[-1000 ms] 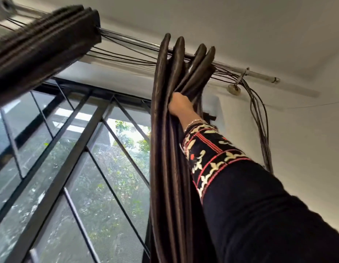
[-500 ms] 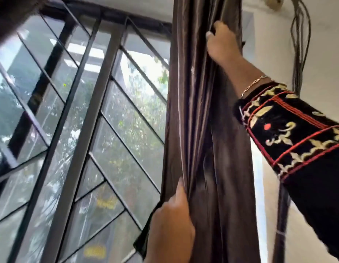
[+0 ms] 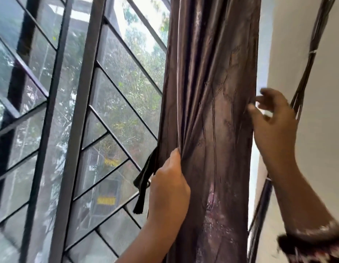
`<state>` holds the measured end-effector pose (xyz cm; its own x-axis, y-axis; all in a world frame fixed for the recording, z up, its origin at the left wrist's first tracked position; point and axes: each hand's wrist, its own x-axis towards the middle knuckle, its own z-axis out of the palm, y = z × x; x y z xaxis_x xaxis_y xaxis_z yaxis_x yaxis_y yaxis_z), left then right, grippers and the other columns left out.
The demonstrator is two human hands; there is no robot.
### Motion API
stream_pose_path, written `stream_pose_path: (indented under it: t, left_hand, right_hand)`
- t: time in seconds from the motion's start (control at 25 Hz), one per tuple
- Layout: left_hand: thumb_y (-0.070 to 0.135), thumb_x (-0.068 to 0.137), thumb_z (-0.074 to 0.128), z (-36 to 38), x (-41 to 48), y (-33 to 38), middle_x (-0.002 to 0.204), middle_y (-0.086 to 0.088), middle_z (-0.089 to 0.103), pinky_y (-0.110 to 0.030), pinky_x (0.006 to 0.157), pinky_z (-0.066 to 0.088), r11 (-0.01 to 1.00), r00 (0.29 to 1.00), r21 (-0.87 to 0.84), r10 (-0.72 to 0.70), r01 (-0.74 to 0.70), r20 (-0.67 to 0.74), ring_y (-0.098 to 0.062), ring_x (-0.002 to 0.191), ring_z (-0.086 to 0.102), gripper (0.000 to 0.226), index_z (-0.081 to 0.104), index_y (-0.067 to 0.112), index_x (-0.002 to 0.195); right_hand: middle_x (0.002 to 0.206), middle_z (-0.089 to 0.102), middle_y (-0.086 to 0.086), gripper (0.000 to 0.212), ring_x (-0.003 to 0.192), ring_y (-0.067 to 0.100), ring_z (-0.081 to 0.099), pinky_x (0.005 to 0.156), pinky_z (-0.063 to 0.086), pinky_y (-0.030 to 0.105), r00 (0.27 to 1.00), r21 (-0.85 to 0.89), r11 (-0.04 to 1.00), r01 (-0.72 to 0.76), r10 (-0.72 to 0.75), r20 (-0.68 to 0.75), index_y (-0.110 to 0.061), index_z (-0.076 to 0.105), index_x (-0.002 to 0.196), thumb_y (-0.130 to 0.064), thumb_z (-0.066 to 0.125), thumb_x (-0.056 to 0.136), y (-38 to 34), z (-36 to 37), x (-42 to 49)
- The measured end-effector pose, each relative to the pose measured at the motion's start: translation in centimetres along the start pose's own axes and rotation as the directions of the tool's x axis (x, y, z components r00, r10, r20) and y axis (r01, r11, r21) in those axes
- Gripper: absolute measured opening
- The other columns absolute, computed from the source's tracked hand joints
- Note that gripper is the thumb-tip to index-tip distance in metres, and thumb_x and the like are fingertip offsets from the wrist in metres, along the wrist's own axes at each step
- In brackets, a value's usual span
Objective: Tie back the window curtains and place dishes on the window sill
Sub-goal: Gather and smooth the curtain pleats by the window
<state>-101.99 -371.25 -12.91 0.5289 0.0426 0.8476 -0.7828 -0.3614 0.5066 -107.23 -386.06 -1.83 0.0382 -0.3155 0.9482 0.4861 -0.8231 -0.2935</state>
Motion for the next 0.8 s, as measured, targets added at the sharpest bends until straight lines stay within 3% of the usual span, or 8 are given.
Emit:
stream_pose_path:
  t: [0.08, 0.2, 0.28, 0.4, 0.52, 0.6, 0.68, 0.8]
  left_hand:
    - [-0.001, 0.087, 0.044, 0.4, -0.7, -0.2, 0.094, -0.011, 0.069, -0.019, 0.061, 0.032, 1.0, 1.0, 0.011, -0.014, 0.015, -0.016, -0.03, 0.086, 0.064, 0.037, 0.051, 0.01, 0.122]
    - [0.002, 0.089, 0.044, 1.0, -1.9, -0.3, 0.101, -0.008, 0.068, -0.027, 0.07, 0.045, 0.999, 0.999, -0.008, -0.033, 0.033, -0.021, -0.028, 0.089, 0.065, 0.04, 0.048, 0.012, 0.127]
    - [0.003, 0.089, 0.043, 1.6, -2.6, -0.3, 0.112, -0.006, 0.065, -0.03, 0.077, 0.047, 1.0, 1.0, 0.018, -0.017, 0.018, -0.01, -0.026, 0.095, 0.064, 0.047, 0.042, 0.014, 0.134]
    - [0.004, 0.089, 0.04, 2.4, -3.4, -0.5, 0.129, -0.004, 0.057, -0.029, 0.082, 0.047, 0.998, 0.999, 0.049, 0.027, -0.028, 0.025, -0.023, 0.105, 0.061, 0.052, 0.034, 0.016, 0.14]
    - [0.006, 0.091, 0.041, 3.0, -3.8, -0.8, 0.142, -0.003, 0.044, -0.031, 0.092, 0.048, 0.997, 0.99, 0.03, 0.067, -0.071, 0.121, -0.019, 0.12, 0.053, 0.057, 0.024, 0.015, 0.145]
    - [0.012, 0.088, 0.049, 3.1, -3.9, -1.0, 0.14, -0.004, 0.046, -0.034, 0.092, 0.048, 0.993, 0.975, -0.014, 0.114, -0.114, 0.193, -0.019, 0.121, 0.052, 0.06, 0.027, 0.012, 0.144]
    - [0.02, 0.08, 0.053, 2.9, -4.0, -1.3, 0.136, -0.002, 0.049, -0.037, 0.095, 0.046, 0.987, 0.959, -0.047, 0.159, -0.153, 0.234, -0.018, 0.122, 0.05, 0.062, 0.038, 0.011, 0.139]
    - [0.034, 0.077, 0.048, 1.8, -3.6, -2.1, 0.116, 0.003, 0.062, -0.038, 0.088, 0.045, 0.978, 0.977, 0.013, 0.21, -0.21, 0.037, -0.019, 0.105, 0.054, 0.041, 0.063, 0.018, 0.11]
  right_hand:
    - [0.12, 0.056, 0.004, 0.042, 0.11, 0.014, 0.054, 0.081, 0.041, 0.008, 0.969, 0.143, 0.96, -0.242, 0.23, 0.092, -0.009, 0.05, 0.125, -0.015, 0.062, 0.086, 2.8, -1.0, -3.3]
    - [0.122, 0.061, 0.006, 0.046, 0.111, 0.021, 0.059, 0.094, 0.048, 0.033, 0.791, 0.271, 0.765, -0.584, 0.462, 0.401, -0.011, 0.051, 0.127, -0.017, 0.064, 0.083, 4.7, -0.1, -6.8]
    - [0.112, 0.066, 0.002, 0.037, 0.104, 0.02, 0.064, 0.093, 0.05, 0.04, 0.788, 0.232, 0.784, -0.576, 0.456, 0.413, -0.02, 0.057, 0.118, -0.017, 0.065, 0.083, 4.6, 1.0, -8.6]
    - [0.091, 0.07, -0.017, 0.011, 0.089, 0.001, 0.066, 0.08, 0.051, 0.027, 0.829, 0.228, 0.841, -0.49, 0.369, 0.42, -0.038, 0.062, 0.096, -0.04, 0.06, 0.085, 2.7, 2.4, -10.6]
    - [0.091, 0.07, -0.013, 0.045, 0.087, 0.0, 0.066, 0.077, 0.052, 0.021, 0.797, 0.245, 0.838, -0.487, 0.311, 0.518, -0.031, 0.059, 0.099, -0.066, 0.06, 0.07, 1.3, 3.4, -11.4]
    - [0.086, 0.069, -0.013, 0.039, 0.081, -0.004, 0.065, 0.073, 0.05, 0.016, 0.808, 0.143, 0.89, -0.433, 0.314, 0.498, -0.029, 0.056, 0.101, -0.052, 0.065, 0.071, 0.9, 3.9, -11.6]
    - [0.082, 0.065, -0.017, 0.023, 0.077, -0.005, 0.063, 0.07, 0.047, 0.013, 0.844, 0.082, 0.91, -0.406, 0.339, 0.415, -0.026, 0.055, 0.104, -0.026, 0.062, 0.082, 1.0, 4.3, -11.6]
    - [0.09, 0.063, -0.009, 0.031, 0.089, 0.014, 0.062, 0.081, 0.048, 0.025, 0.868, 0.06, 0.916, -0.397, 0.354, 0.348, -0.016, 0.056, 0.114, -0.003, 0.053, 0.086, 1.4, 4.5, -11.5]
